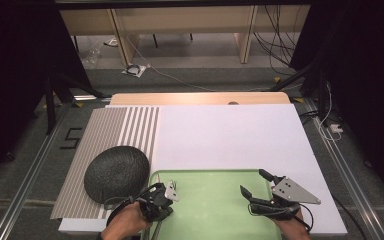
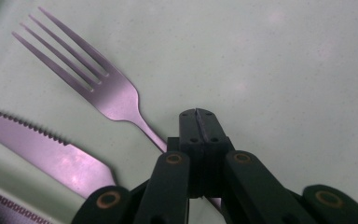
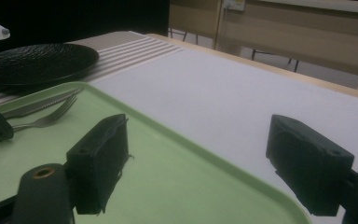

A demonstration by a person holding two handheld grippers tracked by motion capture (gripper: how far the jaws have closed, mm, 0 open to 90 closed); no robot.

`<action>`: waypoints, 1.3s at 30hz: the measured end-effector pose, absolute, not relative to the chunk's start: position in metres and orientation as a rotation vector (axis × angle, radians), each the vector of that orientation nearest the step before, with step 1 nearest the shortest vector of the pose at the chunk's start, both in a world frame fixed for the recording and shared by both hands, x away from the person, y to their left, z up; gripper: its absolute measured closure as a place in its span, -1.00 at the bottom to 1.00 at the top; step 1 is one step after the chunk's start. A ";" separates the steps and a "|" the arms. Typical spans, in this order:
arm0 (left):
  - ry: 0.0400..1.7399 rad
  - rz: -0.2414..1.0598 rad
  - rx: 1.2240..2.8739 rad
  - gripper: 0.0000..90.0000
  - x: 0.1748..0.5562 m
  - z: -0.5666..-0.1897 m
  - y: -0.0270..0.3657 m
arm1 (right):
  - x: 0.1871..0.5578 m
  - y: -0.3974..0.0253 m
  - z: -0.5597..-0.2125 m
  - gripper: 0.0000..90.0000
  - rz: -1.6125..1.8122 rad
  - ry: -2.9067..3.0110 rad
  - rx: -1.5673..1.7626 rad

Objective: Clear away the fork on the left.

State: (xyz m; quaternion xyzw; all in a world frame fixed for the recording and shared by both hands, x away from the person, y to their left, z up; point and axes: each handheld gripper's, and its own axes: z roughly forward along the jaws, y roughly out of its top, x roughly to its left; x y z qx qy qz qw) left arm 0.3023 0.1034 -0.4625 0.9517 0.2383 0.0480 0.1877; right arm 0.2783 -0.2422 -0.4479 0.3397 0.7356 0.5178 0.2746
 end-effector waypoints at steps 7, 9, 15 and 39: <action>0.698 0.143 2.676 0.99 0.305 -0.463 0.111 | 0.278 -0.242 -0.448 -0.52 1.390 1.979 0.913; 0.707 0.145 2.672 0.99 0.306 -0.463 0.113 | 0.278 -0.242 -0.448 -0.52 1.390 1.979 0.913; 0.720 0.144 2.670 0.99 0.307 -0.463 0.115 | 0.278 -0.242 -0.448 -0.52 1.388 1.981 0.912; 0.909 0.268 2.474 -0.22 0.316 -0.441 0.136 | 0.279 -0.242 -0.448 -0.52 1.385 1.982 0.907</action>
